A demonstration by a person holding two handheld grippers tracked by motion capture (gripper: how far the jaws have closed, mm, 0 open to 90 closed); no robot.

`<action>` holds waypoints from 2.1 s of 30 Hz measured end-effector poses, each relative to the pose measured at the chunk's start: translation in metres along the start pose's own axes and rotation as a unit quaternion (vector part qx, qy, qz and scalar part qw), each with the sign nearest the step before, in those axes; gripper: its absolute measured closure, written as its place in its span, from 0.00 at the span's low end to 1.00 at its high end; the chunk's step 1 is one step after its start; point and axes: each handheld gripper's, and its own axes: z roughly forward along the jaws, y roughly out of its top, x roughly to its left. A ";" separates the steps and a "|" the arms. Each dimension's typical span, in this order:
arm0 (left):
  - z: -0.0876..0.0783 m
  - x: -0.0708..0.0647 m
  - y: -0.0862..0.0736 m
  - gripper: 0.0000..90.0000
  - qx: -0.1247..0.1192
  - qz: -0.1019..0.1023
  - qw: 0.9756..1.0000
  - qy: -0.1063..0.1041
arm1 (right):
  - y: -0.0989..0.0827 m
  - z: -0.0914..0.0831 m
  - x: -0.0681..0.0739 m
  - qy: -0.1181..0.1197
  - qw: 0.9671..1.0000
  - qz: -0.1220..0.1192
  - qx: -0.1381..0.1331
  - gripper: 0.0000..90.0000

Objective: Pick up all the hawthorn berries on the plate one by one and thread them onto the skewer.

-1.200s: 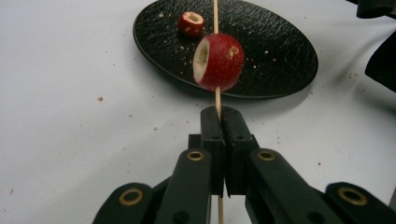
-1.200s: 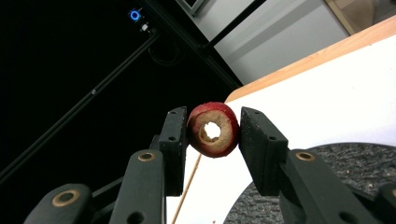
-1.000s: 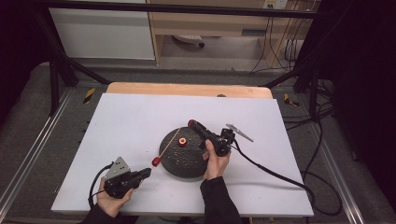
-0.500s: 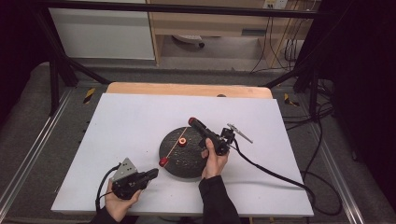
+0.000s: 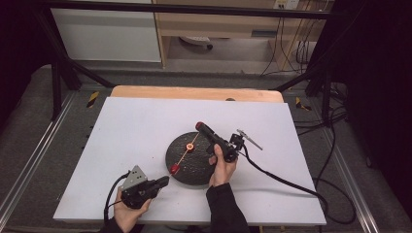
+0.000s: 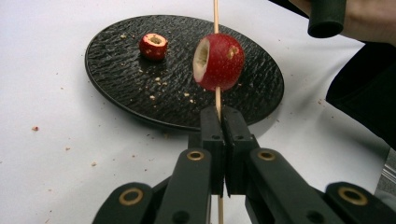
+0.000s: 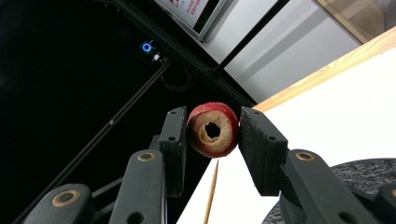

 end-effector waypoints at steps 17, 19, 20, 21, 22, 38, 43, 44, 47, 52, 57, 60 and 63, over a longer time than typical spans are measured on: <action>0.000 -0.001 0.000 0.98 -0.006 -0.002 1.000 0.004 | 0.000 0.000 0.000 0.001 1.000 -0.001 0.000 0.70; 0.000 -0.002 0.000 0.98 -0.007 -0.004 1.000 0.005 | -0.001 0.000 0.000 0.001 1.000 -0.001 -0.001 0.70; 0.001 -0.002 0.000 0.98 -0.008 -0.006 1.000 0.005 | -0.001 0.000 0.000 0.001 1.000 -0.001 -0.001 0.70; 0.001 -0.003 0.000 0.98 -0.010 -0.009 1.000 0.004 | -0.001 0.000 0.000 0.001 1.000 0.001 -0.002 0.70; 0.002 -0.003 0.000 0.98 -0.013 -0.012 1.000 0.005 | -0.002 0.000 0.000 0.001 1.000 0.000 -0.002 0.70; 0.022 -0.016 0.009 0.98 -0.020 -0.048 0.998 0.016 | -0.003 -0.001 0.000 0.005 1.000 0.009 -0.012 0.70; 0.021 -0.020 0.010 0.98 -0.027 -0.048 0.998 0.023 | 0.000 -0.001 0.001 0.007 1.000 0.011 -0.012 0.70; 0.021 -0.020 0.010 0.98 -0.029 -0.050 0.998 0.025 | 0.000 -0.001 0.001 0.007 1.000 0.013 -0.012 0.70; 0.020 -0.022 0.009 0.98 -0.033 -0.053 0.998 0.029 | 0.001 0.000 0.000 0.006 1.000 0.015 -0.017 0.71; 0.019 -0.023 0.009 0.98 -0.038 -0.058 0.997 0.038 | 0.001 0.000 0.000 0.004 1.000 0.015 -0.021 0.71; 0.026 -0.029 0.009 0.98 -0.031 -0.062 0.997 0.034 | -0.001 0.000 0.000 0.006 1.000 0.017 -0.021 0.71; 0.030 -0.034 0.010 0.98 -0.027 -0.065 0.997 0.026 | 0.000 -0.001 0.001 0.006 1.000 0.018 -0.021 0.71; 0.029 -0.034 0.010 0.98 -0.031 -0.066 0.997 0.030 | 0.001 -0.001 0.000 0.008 1.000 0.021 -0.019 0.71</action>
